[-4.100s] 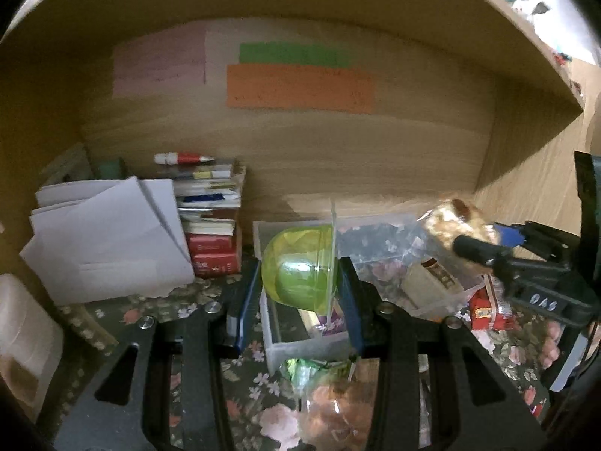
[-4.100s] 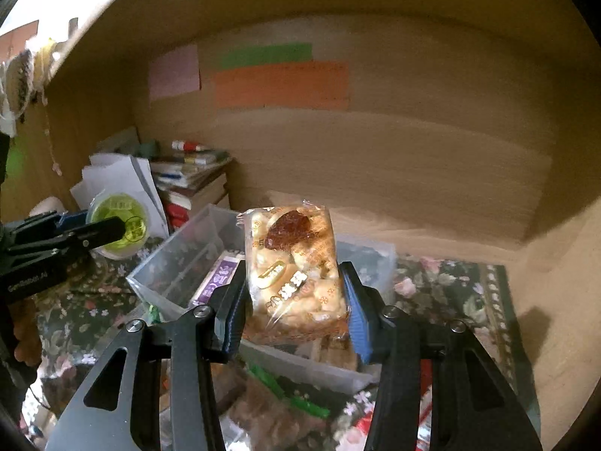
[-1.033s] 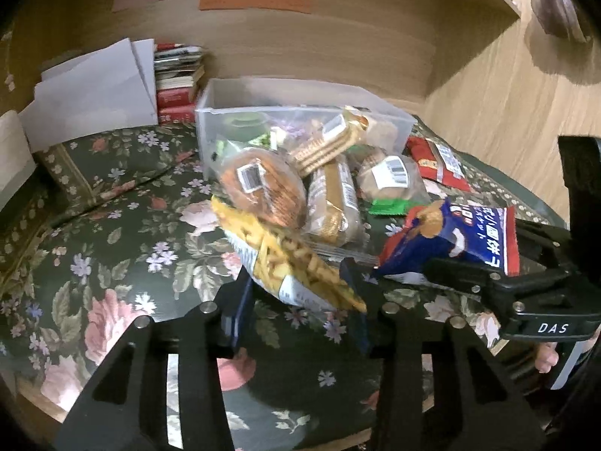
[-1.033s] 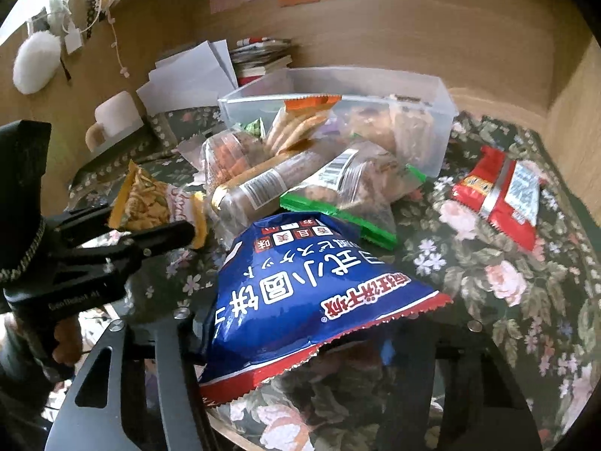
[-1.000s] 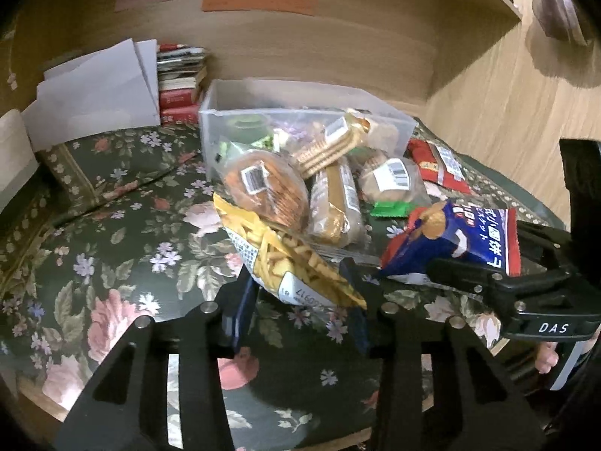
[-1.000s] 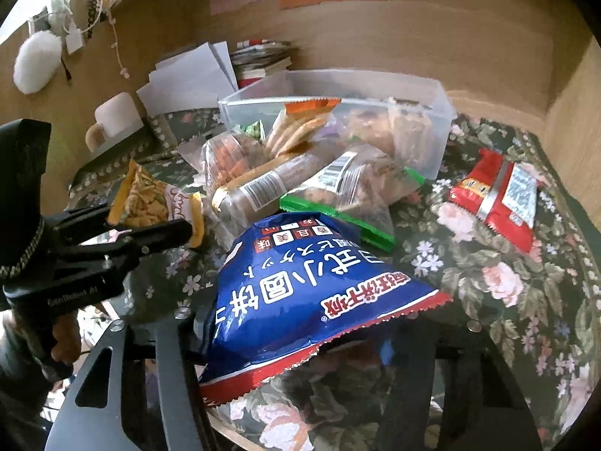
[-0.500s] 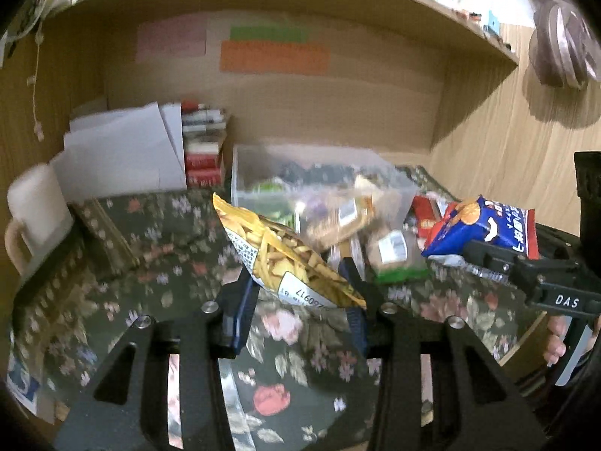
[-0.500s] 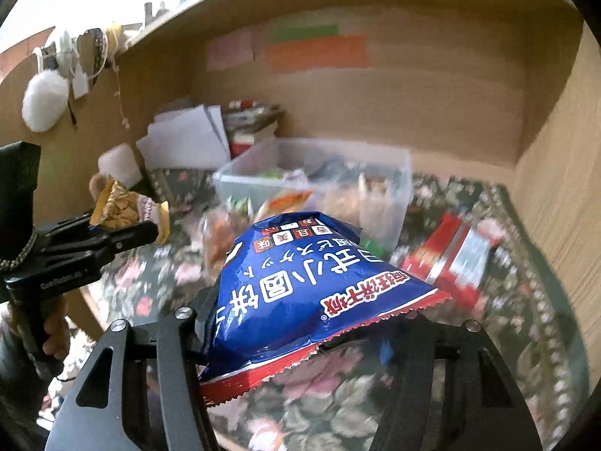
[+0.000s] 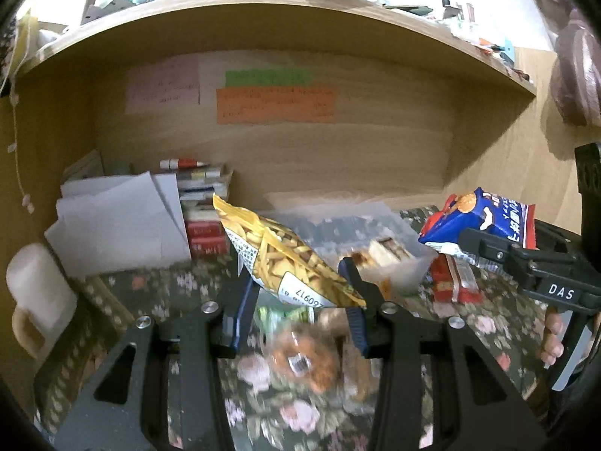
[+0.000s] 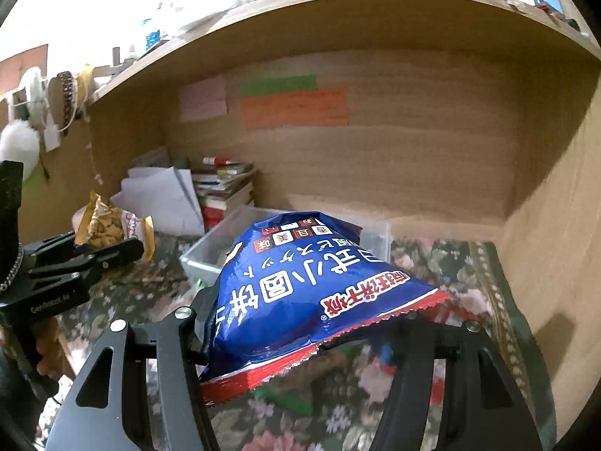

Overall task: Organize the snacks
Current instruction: 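Lift both bags over the box and drop them inside with both tools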

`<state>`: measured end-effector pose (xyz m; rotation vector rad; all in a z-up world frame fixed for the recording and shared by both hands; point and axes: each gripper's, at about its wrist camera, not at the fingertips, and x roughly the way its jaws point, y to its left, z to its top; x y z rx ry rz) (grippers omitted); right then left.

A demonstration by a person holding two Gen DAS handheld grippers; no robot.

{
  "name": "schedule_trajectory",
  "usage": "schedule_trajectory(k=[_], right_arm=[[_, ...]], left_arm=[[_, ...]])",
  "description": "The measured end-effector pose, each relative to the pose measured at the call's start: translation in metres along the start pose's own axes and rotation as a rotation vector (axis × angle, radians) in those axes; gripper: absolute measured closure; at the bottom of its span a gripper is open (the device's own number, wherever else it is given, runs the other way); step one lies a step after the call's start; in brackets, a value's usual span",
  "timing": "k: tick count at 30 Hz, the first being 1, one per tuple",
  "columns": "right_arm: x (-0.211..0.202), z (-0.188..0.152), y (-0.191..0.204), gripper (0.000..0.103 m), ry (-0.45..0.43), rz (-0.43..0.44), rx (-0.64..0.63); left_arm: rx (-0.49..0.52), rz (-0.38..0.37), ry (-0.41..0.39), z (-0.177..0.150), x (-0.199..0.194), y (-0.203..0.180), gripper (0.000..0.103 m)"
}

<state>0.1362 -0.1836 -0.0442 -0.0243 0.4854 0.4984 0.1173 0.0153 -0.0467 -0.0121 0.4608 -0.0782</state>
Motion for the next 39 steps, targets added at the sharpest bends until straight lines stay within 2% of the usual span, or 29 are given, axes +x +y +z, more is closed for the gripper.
schedule_trajectory(k=[7,16,26,33,35,39], right_arm=[[0.031,0.019,-0.010,0.046,0.024,-0.019,-0.012],[0.079,0.038,-0.015,0.046,0.085,-0.045,-0.051],[0.135,0.037,-0.012,0.046,0.196,-0.047,-0.091],[0.152,0.029,-0.014,0.045,0.268,-0.035,-0.094],[0.155,0.027,-0.014,0.044,0.281,-0.036,-0.101],[0.154,0.026,-0.013,0.037,0.293,-0.050,-0.105]], left_arm=[[-0.010,-0.004,0.013,0.022,0.036,0.007,0.060],[-0.023,-0.015,0.092,0.036,0.086,0.013,0.060],[-0.003,-0.020,0.208,0.035,0.138,0.011,0.060],[0.026,-0.034,0.252,0.029,0.152,0.003,0.060],[0.028,-0.029,0.250,0.029,0.151,0.003,0.058],[0.016,-0.019,0.238,0.032,0.147,0.008,0.042]])
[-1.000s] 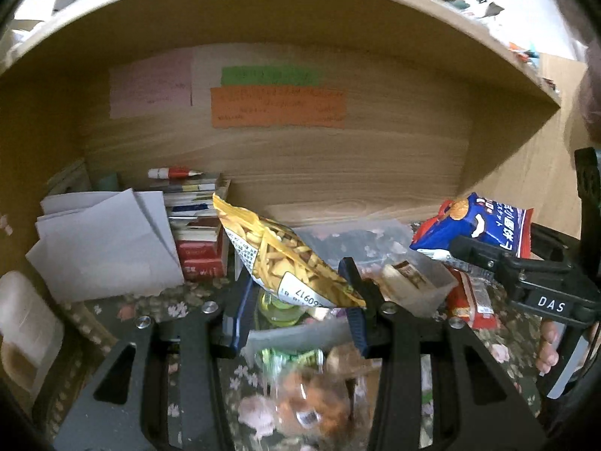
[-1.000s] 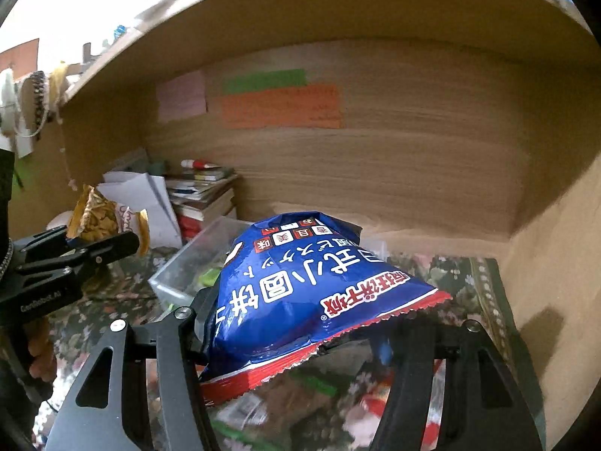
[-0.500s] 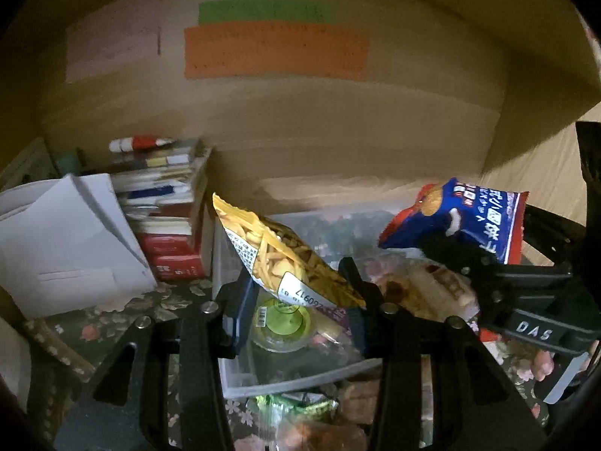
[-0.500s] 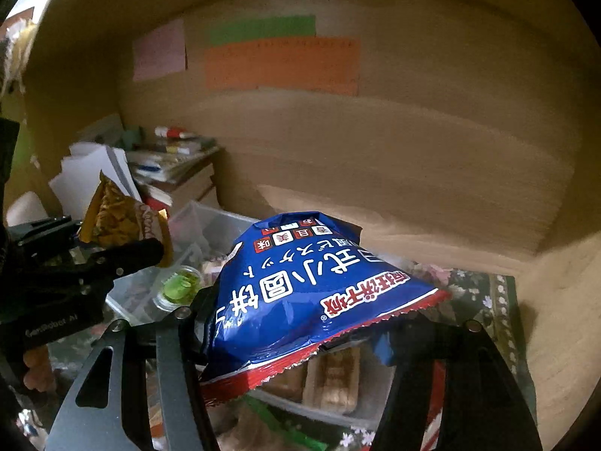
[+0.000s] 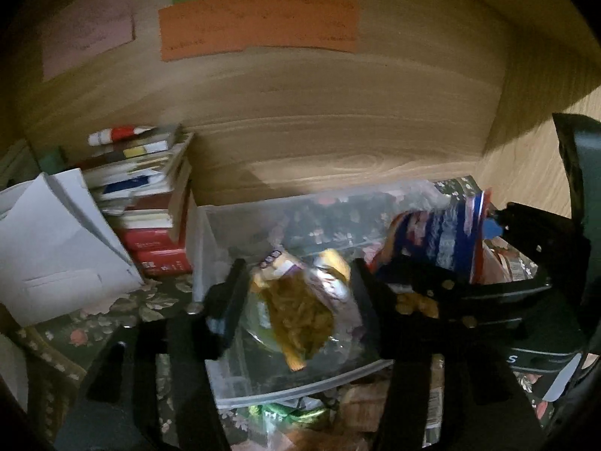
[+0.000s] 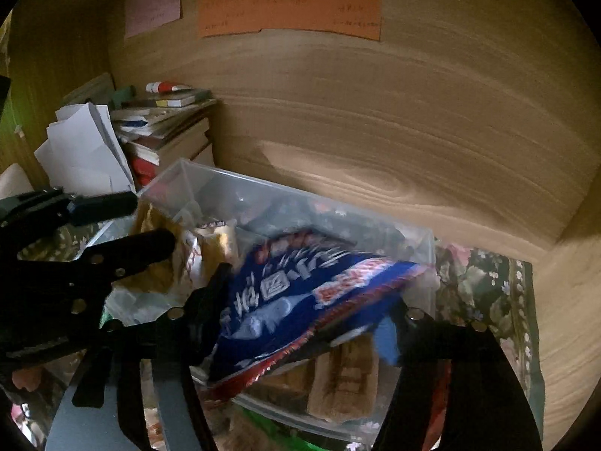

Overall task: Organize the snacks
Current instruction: 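Lift both bags over the box and drop them inside with both tools, then grasp the red snack packet with the right tool while the left tool grasps the bread roll bag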

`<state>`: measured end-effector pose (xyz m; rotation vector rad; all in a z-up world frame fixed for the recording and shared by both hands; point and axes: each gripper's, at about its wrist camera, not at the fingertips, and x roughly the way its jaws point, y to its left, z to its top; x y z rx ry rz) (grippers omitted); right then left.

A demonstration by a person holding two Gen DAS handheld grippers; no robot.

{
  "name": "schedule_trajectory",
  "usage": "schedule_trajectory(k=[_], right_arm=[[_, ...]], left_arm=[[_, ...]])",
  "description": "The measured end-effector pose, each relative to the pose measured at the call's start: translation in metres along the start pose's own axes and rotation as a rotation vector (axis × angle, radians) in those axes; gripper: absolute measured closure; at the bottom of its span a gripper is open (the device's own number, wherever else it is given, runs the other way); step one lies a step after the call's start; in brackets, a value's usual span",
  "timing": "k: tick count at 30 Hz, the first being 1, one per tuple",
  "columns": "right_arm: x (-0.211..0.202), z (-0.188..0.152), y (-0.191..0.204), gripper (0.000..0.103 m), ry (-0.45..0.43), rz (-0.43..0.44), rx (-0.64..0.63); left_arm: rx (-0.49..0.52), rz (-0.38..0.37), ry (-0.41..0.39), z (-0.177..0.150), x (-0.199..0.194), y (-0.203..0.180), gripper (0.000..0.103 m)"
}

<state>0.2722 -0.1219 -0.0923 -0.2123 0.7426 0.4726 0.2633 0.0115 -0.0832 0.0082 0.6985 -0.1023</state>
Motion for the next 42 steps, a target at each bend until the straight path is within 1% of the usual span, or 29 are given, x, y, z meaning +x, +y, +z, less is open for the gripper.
schedule_trajectory(k=[1,2,4,8,13,17,20,23,25,28,31,36,40,42], right_arm=[[-0.001,0.000,-0.001,0.033,0.000,0.001,0.002],[-0.005,-0.001,-0.002,0.031,-0.009,0.002,0.008],[-0.011,0.000,-0.003,0.023,-0.029,0.000,0.016],[-0.033,-0.001,-0.004,0.021,-0.075,-0.014,0.011],[-0.061,-0.006,-0.006,0.020,-0.128,-0.041,0.005],[-0.082,-0.017,-0.016,0.020,-0.150,-0.071,0.018],[-0.089,-0.028,-0.029,0.020,-0.147,-0.110,0.036],[-0.093,-0.044,-0.047,0.020,-0.121,-0.146,0.079],[-0.090,-0.056,-0.061,0.020,-0.088,-0.169,0.120],[-0.082,-0.070,-0.077,0.020,-0.048,-0.189,0.155],[-0.066,-0.084,-0.091,0.020,0.013,-0.213,0.189],[-0.037,-0.098,-0.106,0.020,0.116,-0.184,0.232],[-0.024,-0.106,-0.114,0.020,0.179,-0.175,0.267],[-0.018,-0.103,-0.115,0.018,0.189,-0.155,0.287]], left_arm=[[-0.005,-0.001,-0.005,0.000,-0.002,0.002,0.038],[-0.011,-0.001,-0.011,-0.001,-0.005,0.004,0.037],[-0.019,0.003,-0.025,-0.001,-0.013,0.007,0.034],[-0.030,0.005,-0.050,-0.003,-0.030,0.014,0.030],[-0.037,0.025,-0.074,-0.012,-0.047,0.022,0.019],[-0.046,0.031,-0.056,-0.025,-0.055,0.028,0.015],[-0.053,0.035,-0.038,-0.037,-0.058,0.031,0.012],[-0.068,0.032,-0.008,-0.053,-0.056,0.033,0.012],[-0.079,0.029,0.011,-0.061,-0.055,0.034,0.012],[-0.101,0.024,0.038,-0.073,-0.052,0.035,0.012],[-0.117,0.022,0.054,-0.083,-0.050,0.035,0.012],[-0.126,0.004,0.085,-0.097,-0.045,0.029,0.012],[-0.101,-0.004,0.095,-0.106,-0.042,0.020,0.012],[-0.093,-0.011,0.098,-0.109,-0.040,0.016,0.012]])
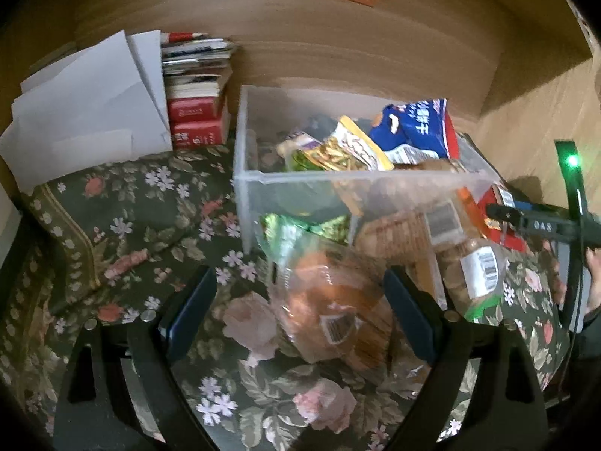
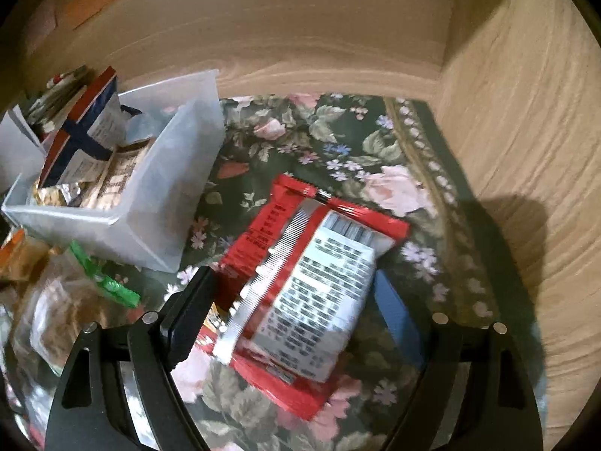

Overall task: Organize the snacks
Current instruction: 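Grasp the red snack packet with the right tool while the left tool grasps the bread roll bag, then lift the red packet with the right tool while the left tool carries the roll bag toward the box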

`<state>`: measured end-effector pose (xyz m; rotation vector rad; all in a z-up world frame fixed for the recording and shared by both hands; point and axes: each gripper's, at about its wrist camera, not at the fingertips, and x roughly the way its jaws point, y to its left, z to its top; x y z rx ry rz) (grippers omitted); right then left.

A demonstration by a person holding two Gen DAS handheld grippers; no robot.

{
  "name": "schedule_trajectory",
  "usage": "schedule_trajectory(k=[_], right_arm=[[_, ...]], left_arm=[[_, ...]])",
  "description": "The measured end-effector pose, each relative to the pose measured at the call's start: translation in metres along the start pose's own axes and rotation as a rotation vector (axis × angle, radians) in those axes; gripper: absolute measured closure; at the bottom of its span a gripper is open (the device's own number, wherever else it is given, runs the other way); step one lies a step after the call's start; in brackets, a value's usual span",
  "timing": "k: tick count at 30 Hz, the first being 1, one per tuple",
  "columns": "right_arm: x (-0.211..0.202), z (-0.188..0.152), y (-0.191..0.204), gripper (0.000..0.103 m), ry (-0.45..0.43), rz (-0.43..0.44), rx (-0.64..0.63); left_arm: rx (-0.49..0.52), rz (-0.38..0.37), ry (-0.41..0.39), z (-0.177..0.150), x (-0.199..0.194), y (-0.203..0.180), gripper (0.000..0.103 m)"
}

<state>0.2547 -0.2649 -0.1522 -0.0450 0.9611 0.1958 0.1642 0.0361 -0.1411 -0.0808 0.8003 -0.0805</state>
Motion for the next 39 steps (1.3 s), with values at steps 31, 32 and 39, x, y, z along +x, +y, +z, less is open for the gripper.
schedule_trajectory(k=[31,32,39], right_arm=[[-0.070,0.007,0.032,0.038,-0.207,-0.072,-0.062],[-0.078,0.009,0.036,0.038,-0.228,-0.070,-0.067],[-0.109,0.024,0.055,0.038,-0.317,-0.023,-0.089]], left_arm=[[0.016,-0.010,-0.134,0.007,-0.052,-0.001,0.059],[0.016,-0.008,-0.142,0.011,-0.054,-0.001,0.059],[0.030,0.000,-0.216,0.043,-0.065,-0.002,0.059]])
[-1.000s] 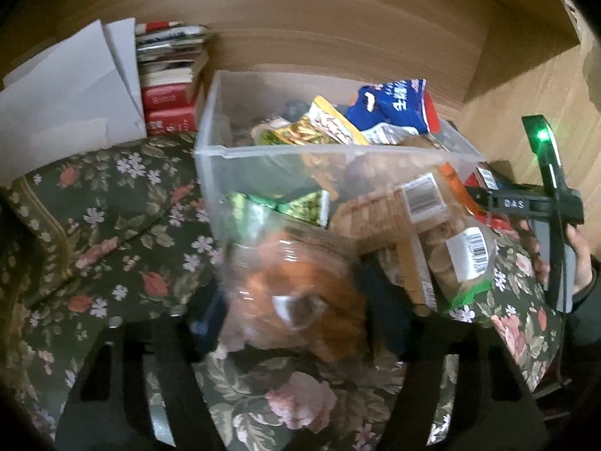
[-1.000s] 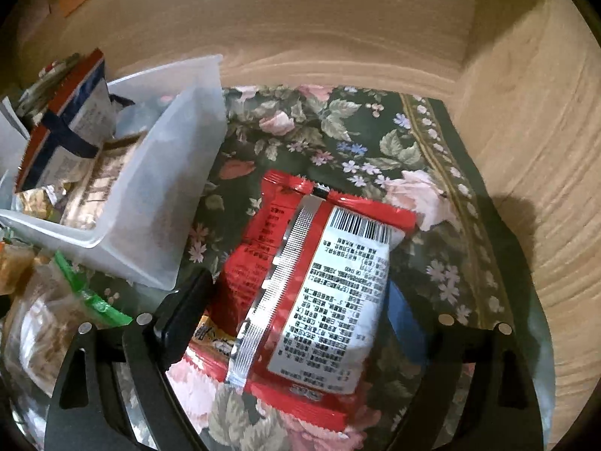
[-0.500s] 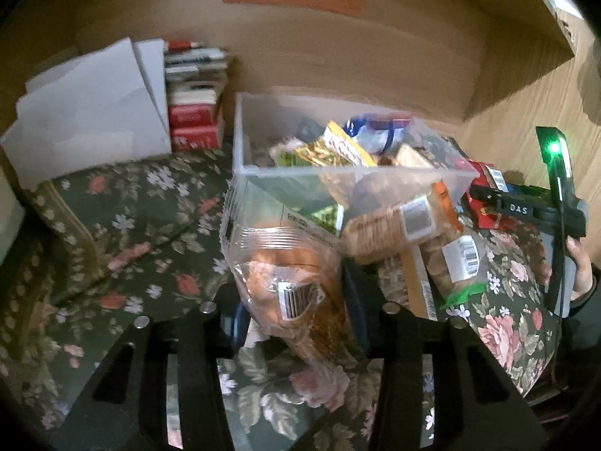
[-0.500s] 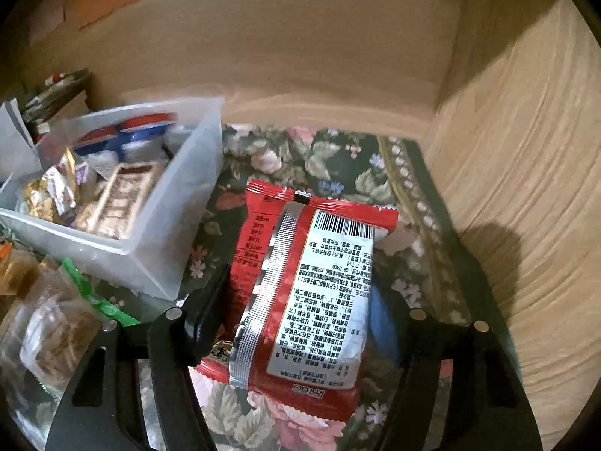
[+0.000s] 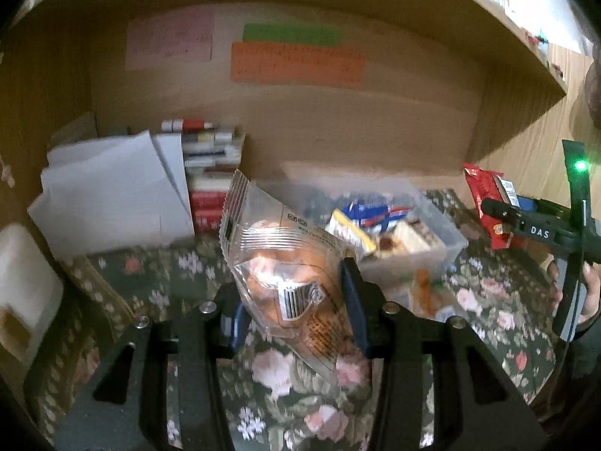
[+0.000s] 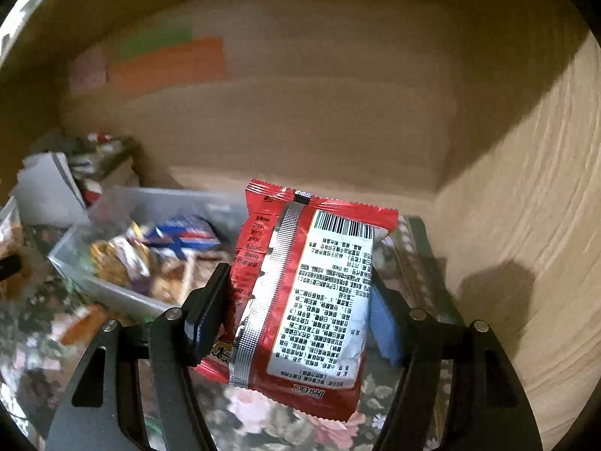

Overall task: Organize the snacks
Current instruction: 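Lift the red packet with the right tool while the left tool carries the roll bag toward the box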

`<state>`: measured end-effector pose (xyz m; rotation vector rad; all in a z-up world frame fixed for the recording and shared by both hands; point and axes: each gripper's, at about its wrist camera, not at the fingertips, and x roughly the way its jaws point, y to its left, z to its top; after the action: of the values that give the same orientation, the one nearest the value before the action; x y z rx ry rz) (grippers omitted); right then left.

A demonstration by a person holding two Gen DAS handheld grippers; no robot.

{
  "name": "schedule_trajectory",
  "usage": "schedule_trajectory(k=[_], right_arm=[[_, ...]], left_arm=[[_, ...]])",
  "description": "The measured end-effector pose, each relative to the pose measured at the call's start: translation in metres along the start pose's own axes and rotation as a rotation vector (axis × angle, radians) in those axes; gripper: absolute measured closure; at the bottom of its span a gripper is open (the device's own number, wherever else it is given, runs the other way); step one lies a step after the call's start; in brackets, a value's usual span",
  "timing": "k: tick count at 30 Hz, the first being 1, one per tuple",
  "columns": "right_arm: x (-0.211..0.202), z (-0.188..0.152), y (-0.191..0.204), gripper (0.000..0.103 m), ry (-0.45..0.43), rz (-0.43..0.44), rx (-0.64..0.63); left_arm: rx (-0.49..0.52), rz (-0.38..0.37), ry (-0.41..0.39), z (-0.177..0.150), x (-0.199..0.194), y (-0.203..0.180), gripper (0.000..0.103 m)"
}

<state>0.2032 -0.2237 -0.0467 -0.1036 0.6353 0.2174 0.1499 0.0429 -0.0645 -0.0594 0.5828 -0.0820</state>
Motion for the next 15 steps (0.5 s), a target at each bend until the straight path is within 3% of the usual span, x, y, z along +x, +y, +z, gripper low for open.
schedule_trajectory(k=[9,15], right_arm=[[0.006,0.033,0.029,0.038,-0.069,0.083,-0.046],[0.024,0.037,0.048,0.038,-0.069,0.132,-0.070]], left_arm=[[-0.006,-0.007,-0.031,0.032,0.015,0.004,0.059],[0.013,-0.004,-0.026,0.046,0.037,0.003,0.058]])
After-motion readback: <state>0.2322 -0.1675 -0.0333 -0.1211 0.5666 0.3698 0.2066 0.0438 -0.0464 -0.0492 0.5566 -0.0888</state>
